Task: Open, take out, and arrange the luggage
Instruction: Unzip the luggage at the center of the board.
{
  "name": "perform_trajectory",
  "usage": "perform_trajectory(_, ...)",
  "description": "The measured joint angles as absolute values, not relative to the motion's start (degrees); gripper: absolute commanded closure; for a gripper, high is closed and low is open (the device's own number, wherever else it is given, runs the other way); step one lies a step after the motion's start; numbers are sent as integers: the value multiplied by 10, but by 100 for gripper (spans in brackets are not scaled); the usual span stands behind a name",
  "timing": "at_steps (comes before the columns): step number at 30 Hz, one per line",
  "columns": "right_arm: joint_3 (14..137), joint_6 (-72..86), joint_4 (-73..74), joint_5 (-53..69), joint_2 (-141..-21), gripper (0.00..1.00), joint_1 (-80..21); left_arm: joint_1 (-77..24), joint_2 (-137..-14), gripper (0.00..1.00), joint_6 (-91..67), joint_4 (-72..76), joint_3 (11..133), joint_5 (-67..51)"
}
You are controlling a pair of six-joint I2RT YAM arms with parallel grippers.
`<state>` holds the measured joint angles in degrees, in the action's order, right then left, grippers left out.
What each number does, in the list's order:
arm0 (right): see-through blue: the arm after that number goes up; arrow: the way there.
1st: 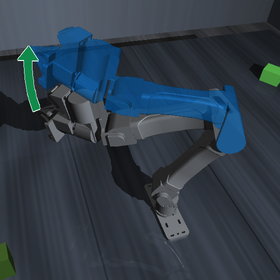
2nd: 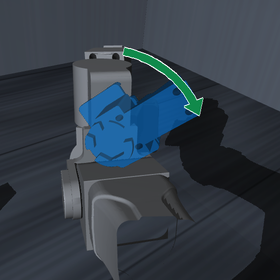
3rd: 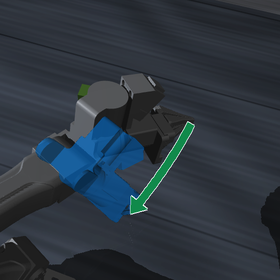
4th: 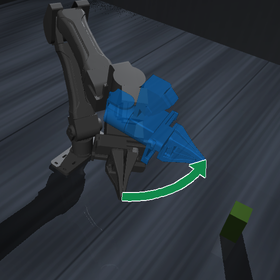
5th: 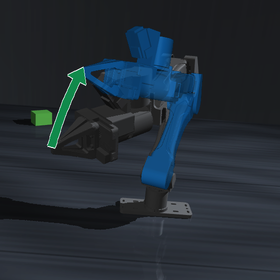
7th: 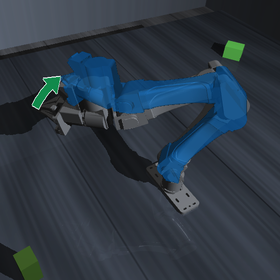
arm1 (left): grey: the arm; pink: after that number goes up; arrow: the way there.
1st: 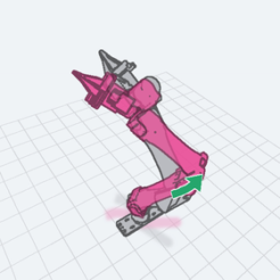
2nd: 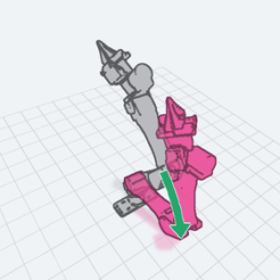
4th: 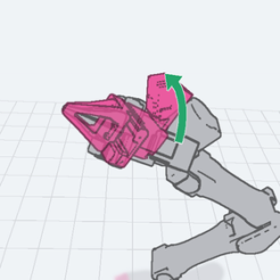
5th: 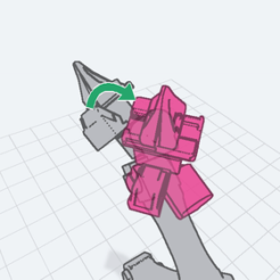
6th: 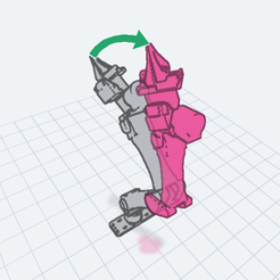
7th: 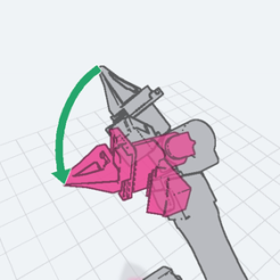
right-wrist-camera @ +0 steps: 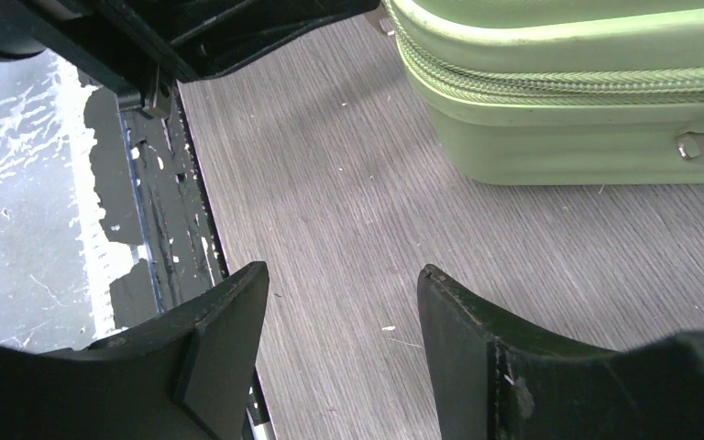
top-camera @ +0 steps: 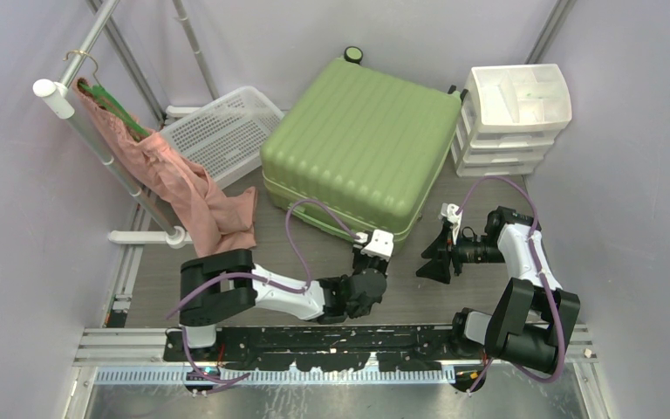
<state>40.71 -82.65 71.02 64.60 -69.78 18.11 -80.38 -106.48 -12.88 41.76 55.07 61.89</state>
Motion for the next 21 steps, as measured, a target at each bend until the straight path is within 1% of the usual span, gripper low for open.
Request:
perform_trajectory(8, 407, -827, 712, 646, -698, 34, 182, -766, -1011, 100, -122, 377, 505, 571)
perform_trajectory(13, 408, -838, 723, 644, -698, 30, 182, -729, -947, 100, -146, 332, 467, 472)
perform_trajectory(17, 415, -853, 737, 641, -708, 30, 182, -691, -897, 100, -152, 303, 436, 404)
perform_trajectory(21, 422, -872, 752, 637, -724, 30, 182, -659, -858, 100, -150, 284, 410, 360)
